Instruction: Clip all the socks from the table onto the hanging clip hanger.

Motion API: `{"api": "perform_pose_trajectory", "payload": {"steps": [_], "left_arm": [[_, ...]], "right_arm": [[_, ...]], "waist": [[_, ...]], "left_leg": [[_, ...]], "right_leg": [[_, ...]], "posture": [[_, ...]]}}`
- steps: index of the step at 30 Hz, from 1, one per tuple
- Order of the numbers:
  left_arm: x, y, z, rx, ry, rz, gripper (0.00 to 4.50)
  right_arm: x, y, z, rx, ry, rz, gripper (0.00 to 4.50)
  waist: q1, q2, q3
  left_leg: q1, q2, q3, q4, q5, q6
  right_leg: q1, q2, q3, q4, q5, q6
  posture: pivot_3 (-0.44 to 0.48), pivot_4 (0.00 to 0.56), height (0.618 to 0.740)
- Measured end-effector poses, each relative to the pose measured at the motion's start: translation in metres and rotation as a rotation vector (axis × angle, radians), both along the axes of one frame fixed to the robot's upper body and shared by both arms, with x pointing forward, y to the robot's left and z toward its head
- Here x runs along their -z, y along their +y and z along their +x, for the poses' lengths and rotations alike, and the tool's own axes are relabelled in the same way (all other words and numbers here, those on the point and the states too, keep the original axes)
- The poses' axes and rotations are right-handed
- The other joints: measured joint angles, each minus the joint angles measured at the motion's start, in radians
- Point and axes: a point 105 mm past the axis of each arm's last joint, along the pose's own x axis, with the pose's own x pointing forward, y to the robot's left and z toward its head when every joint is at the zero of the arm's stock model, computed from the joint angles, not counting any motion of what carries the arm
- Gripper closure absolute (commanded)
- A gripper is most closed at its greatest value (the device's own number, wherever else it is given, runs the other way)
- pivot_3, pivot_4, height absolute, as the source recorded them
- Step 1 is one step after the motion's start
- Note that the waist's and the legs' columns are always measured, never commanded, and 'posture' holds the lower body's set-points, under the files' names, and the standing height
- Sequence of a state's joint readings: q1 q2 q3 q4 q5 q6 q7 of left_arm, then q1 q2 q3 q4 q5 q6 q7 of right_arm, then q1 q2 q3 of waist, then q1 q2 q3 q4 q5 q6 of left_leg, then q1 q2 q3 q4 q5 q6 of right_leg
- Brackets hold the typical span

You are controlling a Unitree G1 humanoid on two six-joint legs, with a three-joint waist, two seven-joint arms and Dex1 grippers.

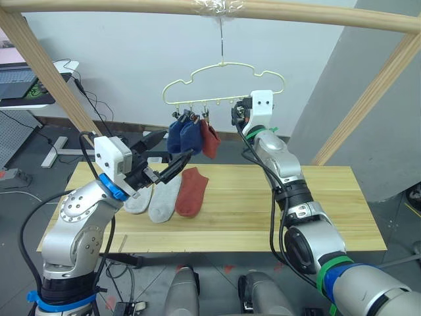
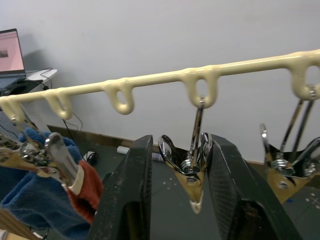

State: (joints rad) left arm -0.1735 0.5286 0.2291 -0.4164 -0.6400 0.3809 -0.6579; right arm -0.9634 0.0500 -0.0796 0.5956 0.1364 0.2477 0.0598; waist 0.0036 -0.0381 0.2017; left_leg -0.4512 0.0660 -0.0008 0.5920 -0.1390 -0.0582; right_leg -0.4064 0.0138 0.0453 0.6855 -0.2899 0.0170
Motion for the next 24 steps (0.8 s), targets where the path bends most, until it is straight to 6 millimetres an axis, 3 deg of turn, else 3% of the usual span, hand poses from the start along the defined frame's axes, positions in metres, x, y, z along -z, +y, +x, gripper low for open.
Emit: {"api": "perform_pose_trajectory", "payload": {"steps": [20, 24], "left_arm": [[0.0007, -0.0013, 0.0005, -0.008, 0.004, -0.005, 0.00], [0.0007, -0.0013, 0.0005, -0.008, 0.004, -0.005, 0.00]], "right_arm": [[-0.0041, 0.0004, 0.0005, -0.001, -0.015, -0.006, 2.75], [-0.0045, 0.0006, 0.0004, -0.003, -0.018, -0.006, 3.71]], "waist": [[0.000, 0.001, 0.000], [0.000, 0.001, 0.000]], "left_leg": [[-0.001, 0.000, 0.000, -0.001, 0.000, 0.000], [-0.001, 0.000, 0.000, -0.001, 0.000, 0.000]], "right_leg": [[0.000, 0.000, 0.000, -0.003, 0.000, 0.000], [0.000, 0.000, 0.000, -0.003, 0.000, 0.000]], "posture": [[0.128, 0.195, 0.740], [0.128, 0.195, 0.740]]}}
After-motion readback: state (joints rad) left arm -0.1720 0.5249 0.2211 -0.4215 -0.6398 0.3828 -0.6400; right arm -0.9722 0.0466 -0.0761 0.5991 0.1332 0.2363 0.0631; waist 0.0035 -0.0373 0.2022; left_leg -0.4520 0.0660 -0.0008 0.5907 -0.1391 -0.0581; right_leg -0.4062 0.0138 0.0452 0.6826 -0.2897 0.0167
